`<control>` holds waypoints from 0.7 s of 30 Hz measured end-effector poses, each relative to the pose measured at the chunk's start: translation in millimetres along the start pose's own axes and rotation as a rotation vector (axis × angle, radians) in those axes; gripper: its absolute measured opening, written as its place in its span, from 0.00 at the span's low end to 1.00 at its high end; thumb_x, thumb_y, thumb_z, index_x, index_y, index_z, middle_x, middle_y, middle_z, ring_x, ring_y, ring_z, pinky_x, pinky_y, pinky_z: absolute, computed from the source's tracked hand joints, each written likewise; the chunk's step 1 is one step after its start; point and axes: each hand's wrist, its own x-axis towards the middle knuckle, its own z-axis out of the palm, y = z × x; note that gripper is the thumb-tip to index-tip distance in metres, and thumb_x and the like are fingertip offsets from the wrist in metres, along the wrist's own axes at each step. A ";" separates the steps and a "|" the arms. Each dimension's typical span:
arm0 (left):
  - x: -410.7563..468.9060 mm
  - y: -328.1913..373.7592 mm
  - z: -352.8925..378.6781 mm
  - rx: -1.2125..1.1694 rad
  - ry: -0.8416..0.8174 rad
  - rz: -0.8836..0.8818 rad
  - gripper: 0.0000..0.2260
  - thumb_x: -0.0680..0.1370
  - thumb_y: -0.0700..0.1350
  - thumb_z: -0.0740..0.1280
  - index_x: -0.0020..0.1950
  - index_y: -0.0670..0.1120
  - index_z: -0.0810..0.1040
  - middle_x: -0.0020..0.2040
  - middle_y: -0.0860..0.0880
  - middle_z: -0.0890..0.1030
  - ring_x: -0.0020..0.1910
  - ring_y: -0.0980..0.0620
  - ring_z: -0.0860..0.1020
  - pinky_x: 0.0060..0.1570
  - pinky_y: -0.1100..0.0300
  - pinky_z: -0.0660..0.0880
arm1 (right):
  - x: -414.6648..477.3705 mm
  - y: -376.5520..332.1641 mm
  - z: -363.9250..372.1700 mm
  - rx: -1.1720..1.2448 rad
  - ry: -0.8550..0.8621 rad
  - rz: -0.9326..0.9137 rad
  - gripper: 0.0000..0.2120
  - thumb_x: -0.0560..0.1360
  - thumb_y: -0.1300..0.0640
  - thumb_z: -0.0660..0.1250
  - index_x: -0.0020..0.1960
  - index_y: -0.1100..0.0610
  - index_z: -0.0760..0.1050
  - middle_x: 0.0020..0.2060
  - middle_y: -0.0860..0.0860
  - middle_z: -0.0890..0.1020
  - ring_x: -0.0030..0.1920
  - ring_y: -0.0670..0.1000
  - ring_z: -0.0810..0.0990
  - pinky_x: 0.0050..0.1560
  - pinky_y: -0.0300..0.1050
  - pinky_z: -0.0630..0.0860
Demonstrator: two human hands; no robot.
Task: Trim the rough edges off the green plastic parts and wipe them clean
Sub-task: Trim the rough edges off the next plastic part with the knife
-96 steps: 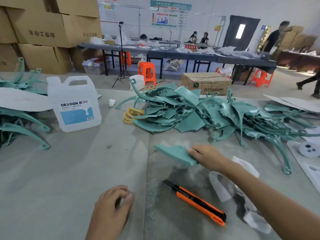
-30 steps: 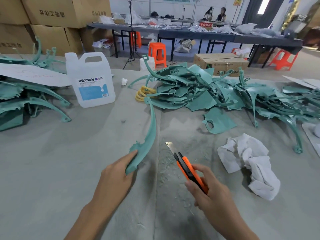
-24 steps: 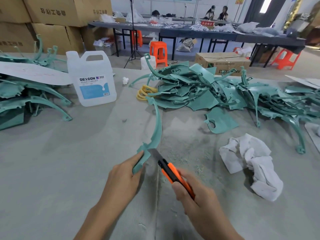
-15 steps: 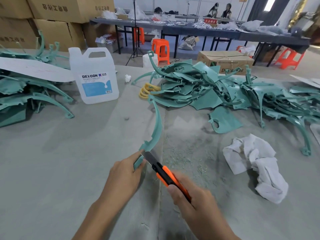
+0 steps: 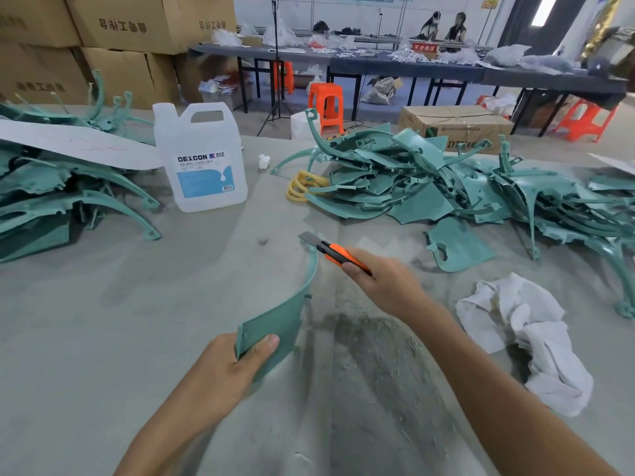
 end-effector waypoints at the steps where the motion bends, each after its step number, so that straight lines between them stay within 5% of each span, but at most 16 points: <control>1: -1.1 -0.5 -3.9 -0.081 -0.033 -0.009 0.19 0.76 0.63 0.64 0.53 0.50 0.84 0.48 0.49 0.86 0.47 0.47 0.84 0.55 0.45 0.78 | 13.3 1.5 -0.1 -0.034 -0.047 0.000 0.13 0.85 0.43 0.57 0.66 0.42 0.73 0.37 0.43 0.78 0.37 0.50 0.77 0.36 0.47 0.73; 5: -1.0 -7.5 -17.2 -0.258 -0.083 -0.083 0.11 0.80 0.55 0.68 0.59 0.54 0.84 0.55 0.45 0.86 0.55 0.41 0.84 0.61 0.37 0.76 | 50.7 5.6 8.4 -0.170 -0.206 0.025 0.12 0.85 0.44 0.57 0.63 0.45 0.75 0.43 0.48 0.82 0.43 0.53 0.80 0.41 0.47 0.73; 8: 1.8 -11.6 -21.2 -0.295 -0.132 -0.105 0.16 0.78 0.59 0.68 0.61 0.53 0.83 0.57 0.43 0.85 0.57 0.40 0.83 0.61 0.35 0.75 | 60.9 8.8 12.3 -0.249 -0.243 0.037 0.12 0.85 0.44 0.56 0.62 0.44 0.76 0.42 0.48 0.80 0.46 0.55 0.81 0.41 0.46 0.72; 18: 5.0 -11.1 -16.3 -0.351 -0.092 -0.109 0.13 0.80 0.54 0.67 0.59 0.50 0.84 0.56 0.45 0.85 0.55 0.44 0.84 0.61 0.41 0.77 | 8.5 -12.4 -26.8 -0.047 -0.095 0.057 0.15 0.84 0.44 0.58 0.53 0.53 0.76 0.36 0.50 0.79 0.37 0.53 0.77 0.41 0.52 0.74; 21: 1.8 -6.8 -12.2 -0.355 -0.049 -0.129 0.14 0.79 0.50 0.66 0.59 0.44 0.84 0.54 0.44 0.86 0.55 0.42 0.84 0.60 0.40 0.77 | -25.6 -45.8 -50.2 -0.075 -0.075 -0.021 0.13 0.83 0.42 0.59 0.65 0.42 0.74 0.35 0.43 0.78 0.34 0.46 0.77 0.36 0.47 0.73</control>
